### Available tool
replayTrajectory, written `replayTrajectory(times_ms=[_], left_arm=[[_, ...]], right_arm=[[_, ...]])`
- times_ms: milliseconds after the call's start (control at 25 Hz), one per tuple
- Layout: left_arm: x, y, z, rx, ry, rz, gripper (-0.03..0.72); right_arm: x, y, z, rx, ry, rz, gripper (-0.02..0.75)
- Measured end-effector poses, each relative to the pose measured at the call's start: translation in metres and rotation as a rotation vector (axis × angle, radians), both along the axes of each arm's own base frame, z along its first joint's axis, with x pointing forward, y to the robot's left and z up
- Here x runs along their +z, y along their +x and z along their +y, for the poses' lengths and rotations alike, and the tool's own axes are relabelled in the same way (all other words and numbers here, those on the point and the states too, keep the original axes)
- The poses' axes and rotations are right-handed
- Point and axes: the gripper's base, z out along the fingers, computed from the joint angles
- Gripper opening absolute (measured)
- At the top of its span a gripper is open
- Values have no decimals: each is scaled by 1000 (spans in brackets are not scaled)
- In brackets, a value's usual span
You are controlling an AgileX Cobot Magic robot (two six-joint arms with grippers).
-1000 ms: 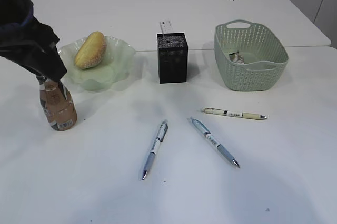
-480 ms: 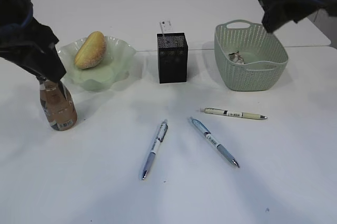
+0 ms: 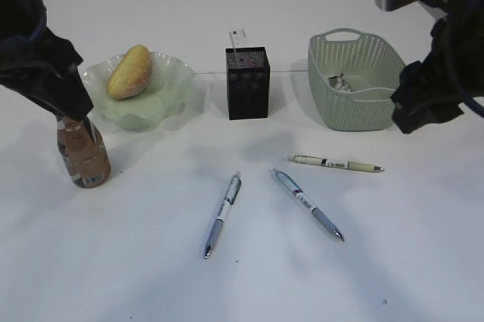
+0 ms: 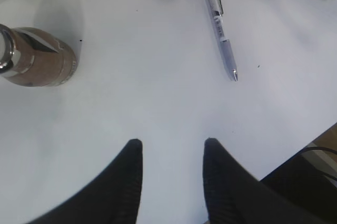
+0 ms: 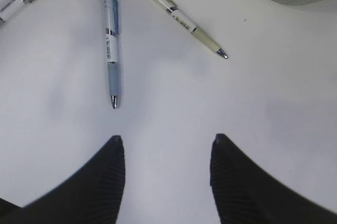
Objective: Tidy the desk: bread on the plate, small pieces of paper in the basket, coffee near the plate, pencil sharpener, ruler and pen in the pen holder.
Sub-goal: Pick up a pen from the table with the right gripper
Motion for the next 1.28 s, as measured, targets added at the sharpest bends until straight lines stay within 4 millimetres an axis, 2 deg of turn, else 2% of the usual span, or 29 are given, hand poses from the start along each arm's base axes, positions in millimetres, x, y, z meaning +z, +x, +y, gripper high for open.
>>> replayTrajectory(times_ms=[280, 400, 560, 1000, 1280], left_arm=[[0, 0, 0, 0, 0, 0, 268], [0, 0, 0, 0, 1, 2, 268], [0, -1, 0, -1, 3, 6, 268], [0, -1, 0, -2, 4, 11, 268], [0, -1, 0, -2, 5, 13, 268]], right_arm=[[-7, 2, 3, 50, -6, 28, 414], [-18, 8, 5, 132, -50, 59, 405], [-34, 19, 9, 267, -111, 101, 399], [-48, 61, 25, 476, -167, 112, 391], [-54, 67, 27, 502, -176, 120, 389]])
